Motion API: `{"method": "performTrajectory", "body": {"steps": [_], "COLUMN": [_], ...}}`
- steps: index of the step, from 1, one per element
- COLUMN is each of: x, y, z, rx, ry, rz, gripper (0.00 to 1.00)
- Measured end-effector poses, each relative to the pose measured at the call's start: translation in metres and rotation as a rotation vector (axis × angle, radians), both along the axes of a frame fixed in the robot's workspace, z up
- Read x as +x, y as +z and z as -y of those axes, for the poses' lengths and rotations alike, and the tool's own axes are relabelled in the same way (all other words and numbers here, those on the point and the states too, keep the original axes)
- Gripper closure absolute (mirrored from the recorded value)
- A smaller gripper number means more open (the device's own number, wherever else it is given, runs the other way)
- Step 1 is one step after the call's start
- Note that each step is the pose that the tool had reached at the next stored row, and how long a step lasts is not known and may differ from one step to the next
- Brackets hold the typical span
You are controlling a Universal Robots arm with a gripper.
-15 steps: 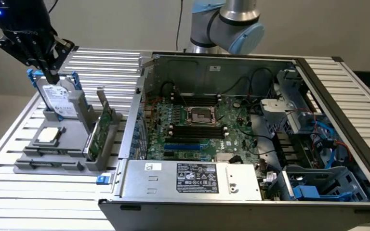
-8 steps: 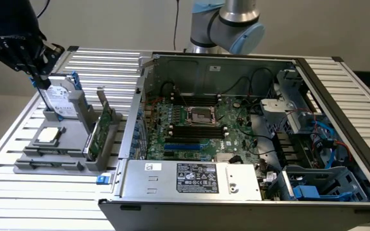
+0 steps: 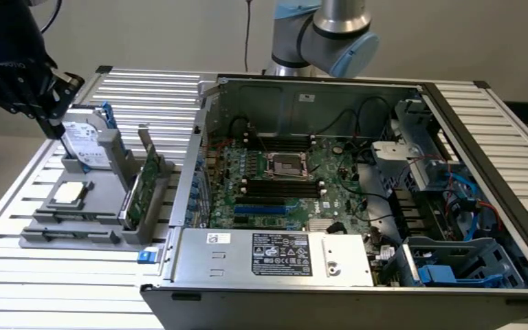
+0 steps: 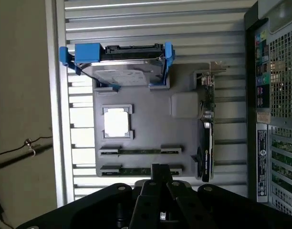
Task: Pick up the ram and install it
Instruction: 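Reach for the ram, then pick up the ram and move it above insertion slot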
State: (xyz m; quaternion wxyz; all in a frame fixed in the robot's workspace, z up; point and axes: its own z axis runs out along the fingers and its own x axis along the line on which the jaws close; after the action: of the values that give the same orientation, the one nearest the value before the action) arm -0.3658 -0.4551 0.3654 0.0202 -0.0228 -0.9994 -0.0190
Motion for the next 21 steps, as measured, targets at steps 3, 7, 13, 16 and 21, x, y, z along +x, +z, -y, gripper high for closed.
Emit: {"method": "performTrajectory", "body": {"steps": [3,7,13,16,21], "x": [0.000,0.000,-0.005,-0.008,-0.008], "y": [-0.0016,-0.0037,-0.0104,-0.0109,-0.0109], "z": [0.0017,0.0029,0.0036,0.0038,0.0038], "rx": [0.0001,0.0000,-0.0003,-0.0002,-0.0002], "ry": [0.029,0.075,0.114,0.115,0.115], "rz": [0.0000,-0.0001,0.0025,0.0045,0.0044], "gripper": [0.89,0.89,0.89,0.89,0.89]}}
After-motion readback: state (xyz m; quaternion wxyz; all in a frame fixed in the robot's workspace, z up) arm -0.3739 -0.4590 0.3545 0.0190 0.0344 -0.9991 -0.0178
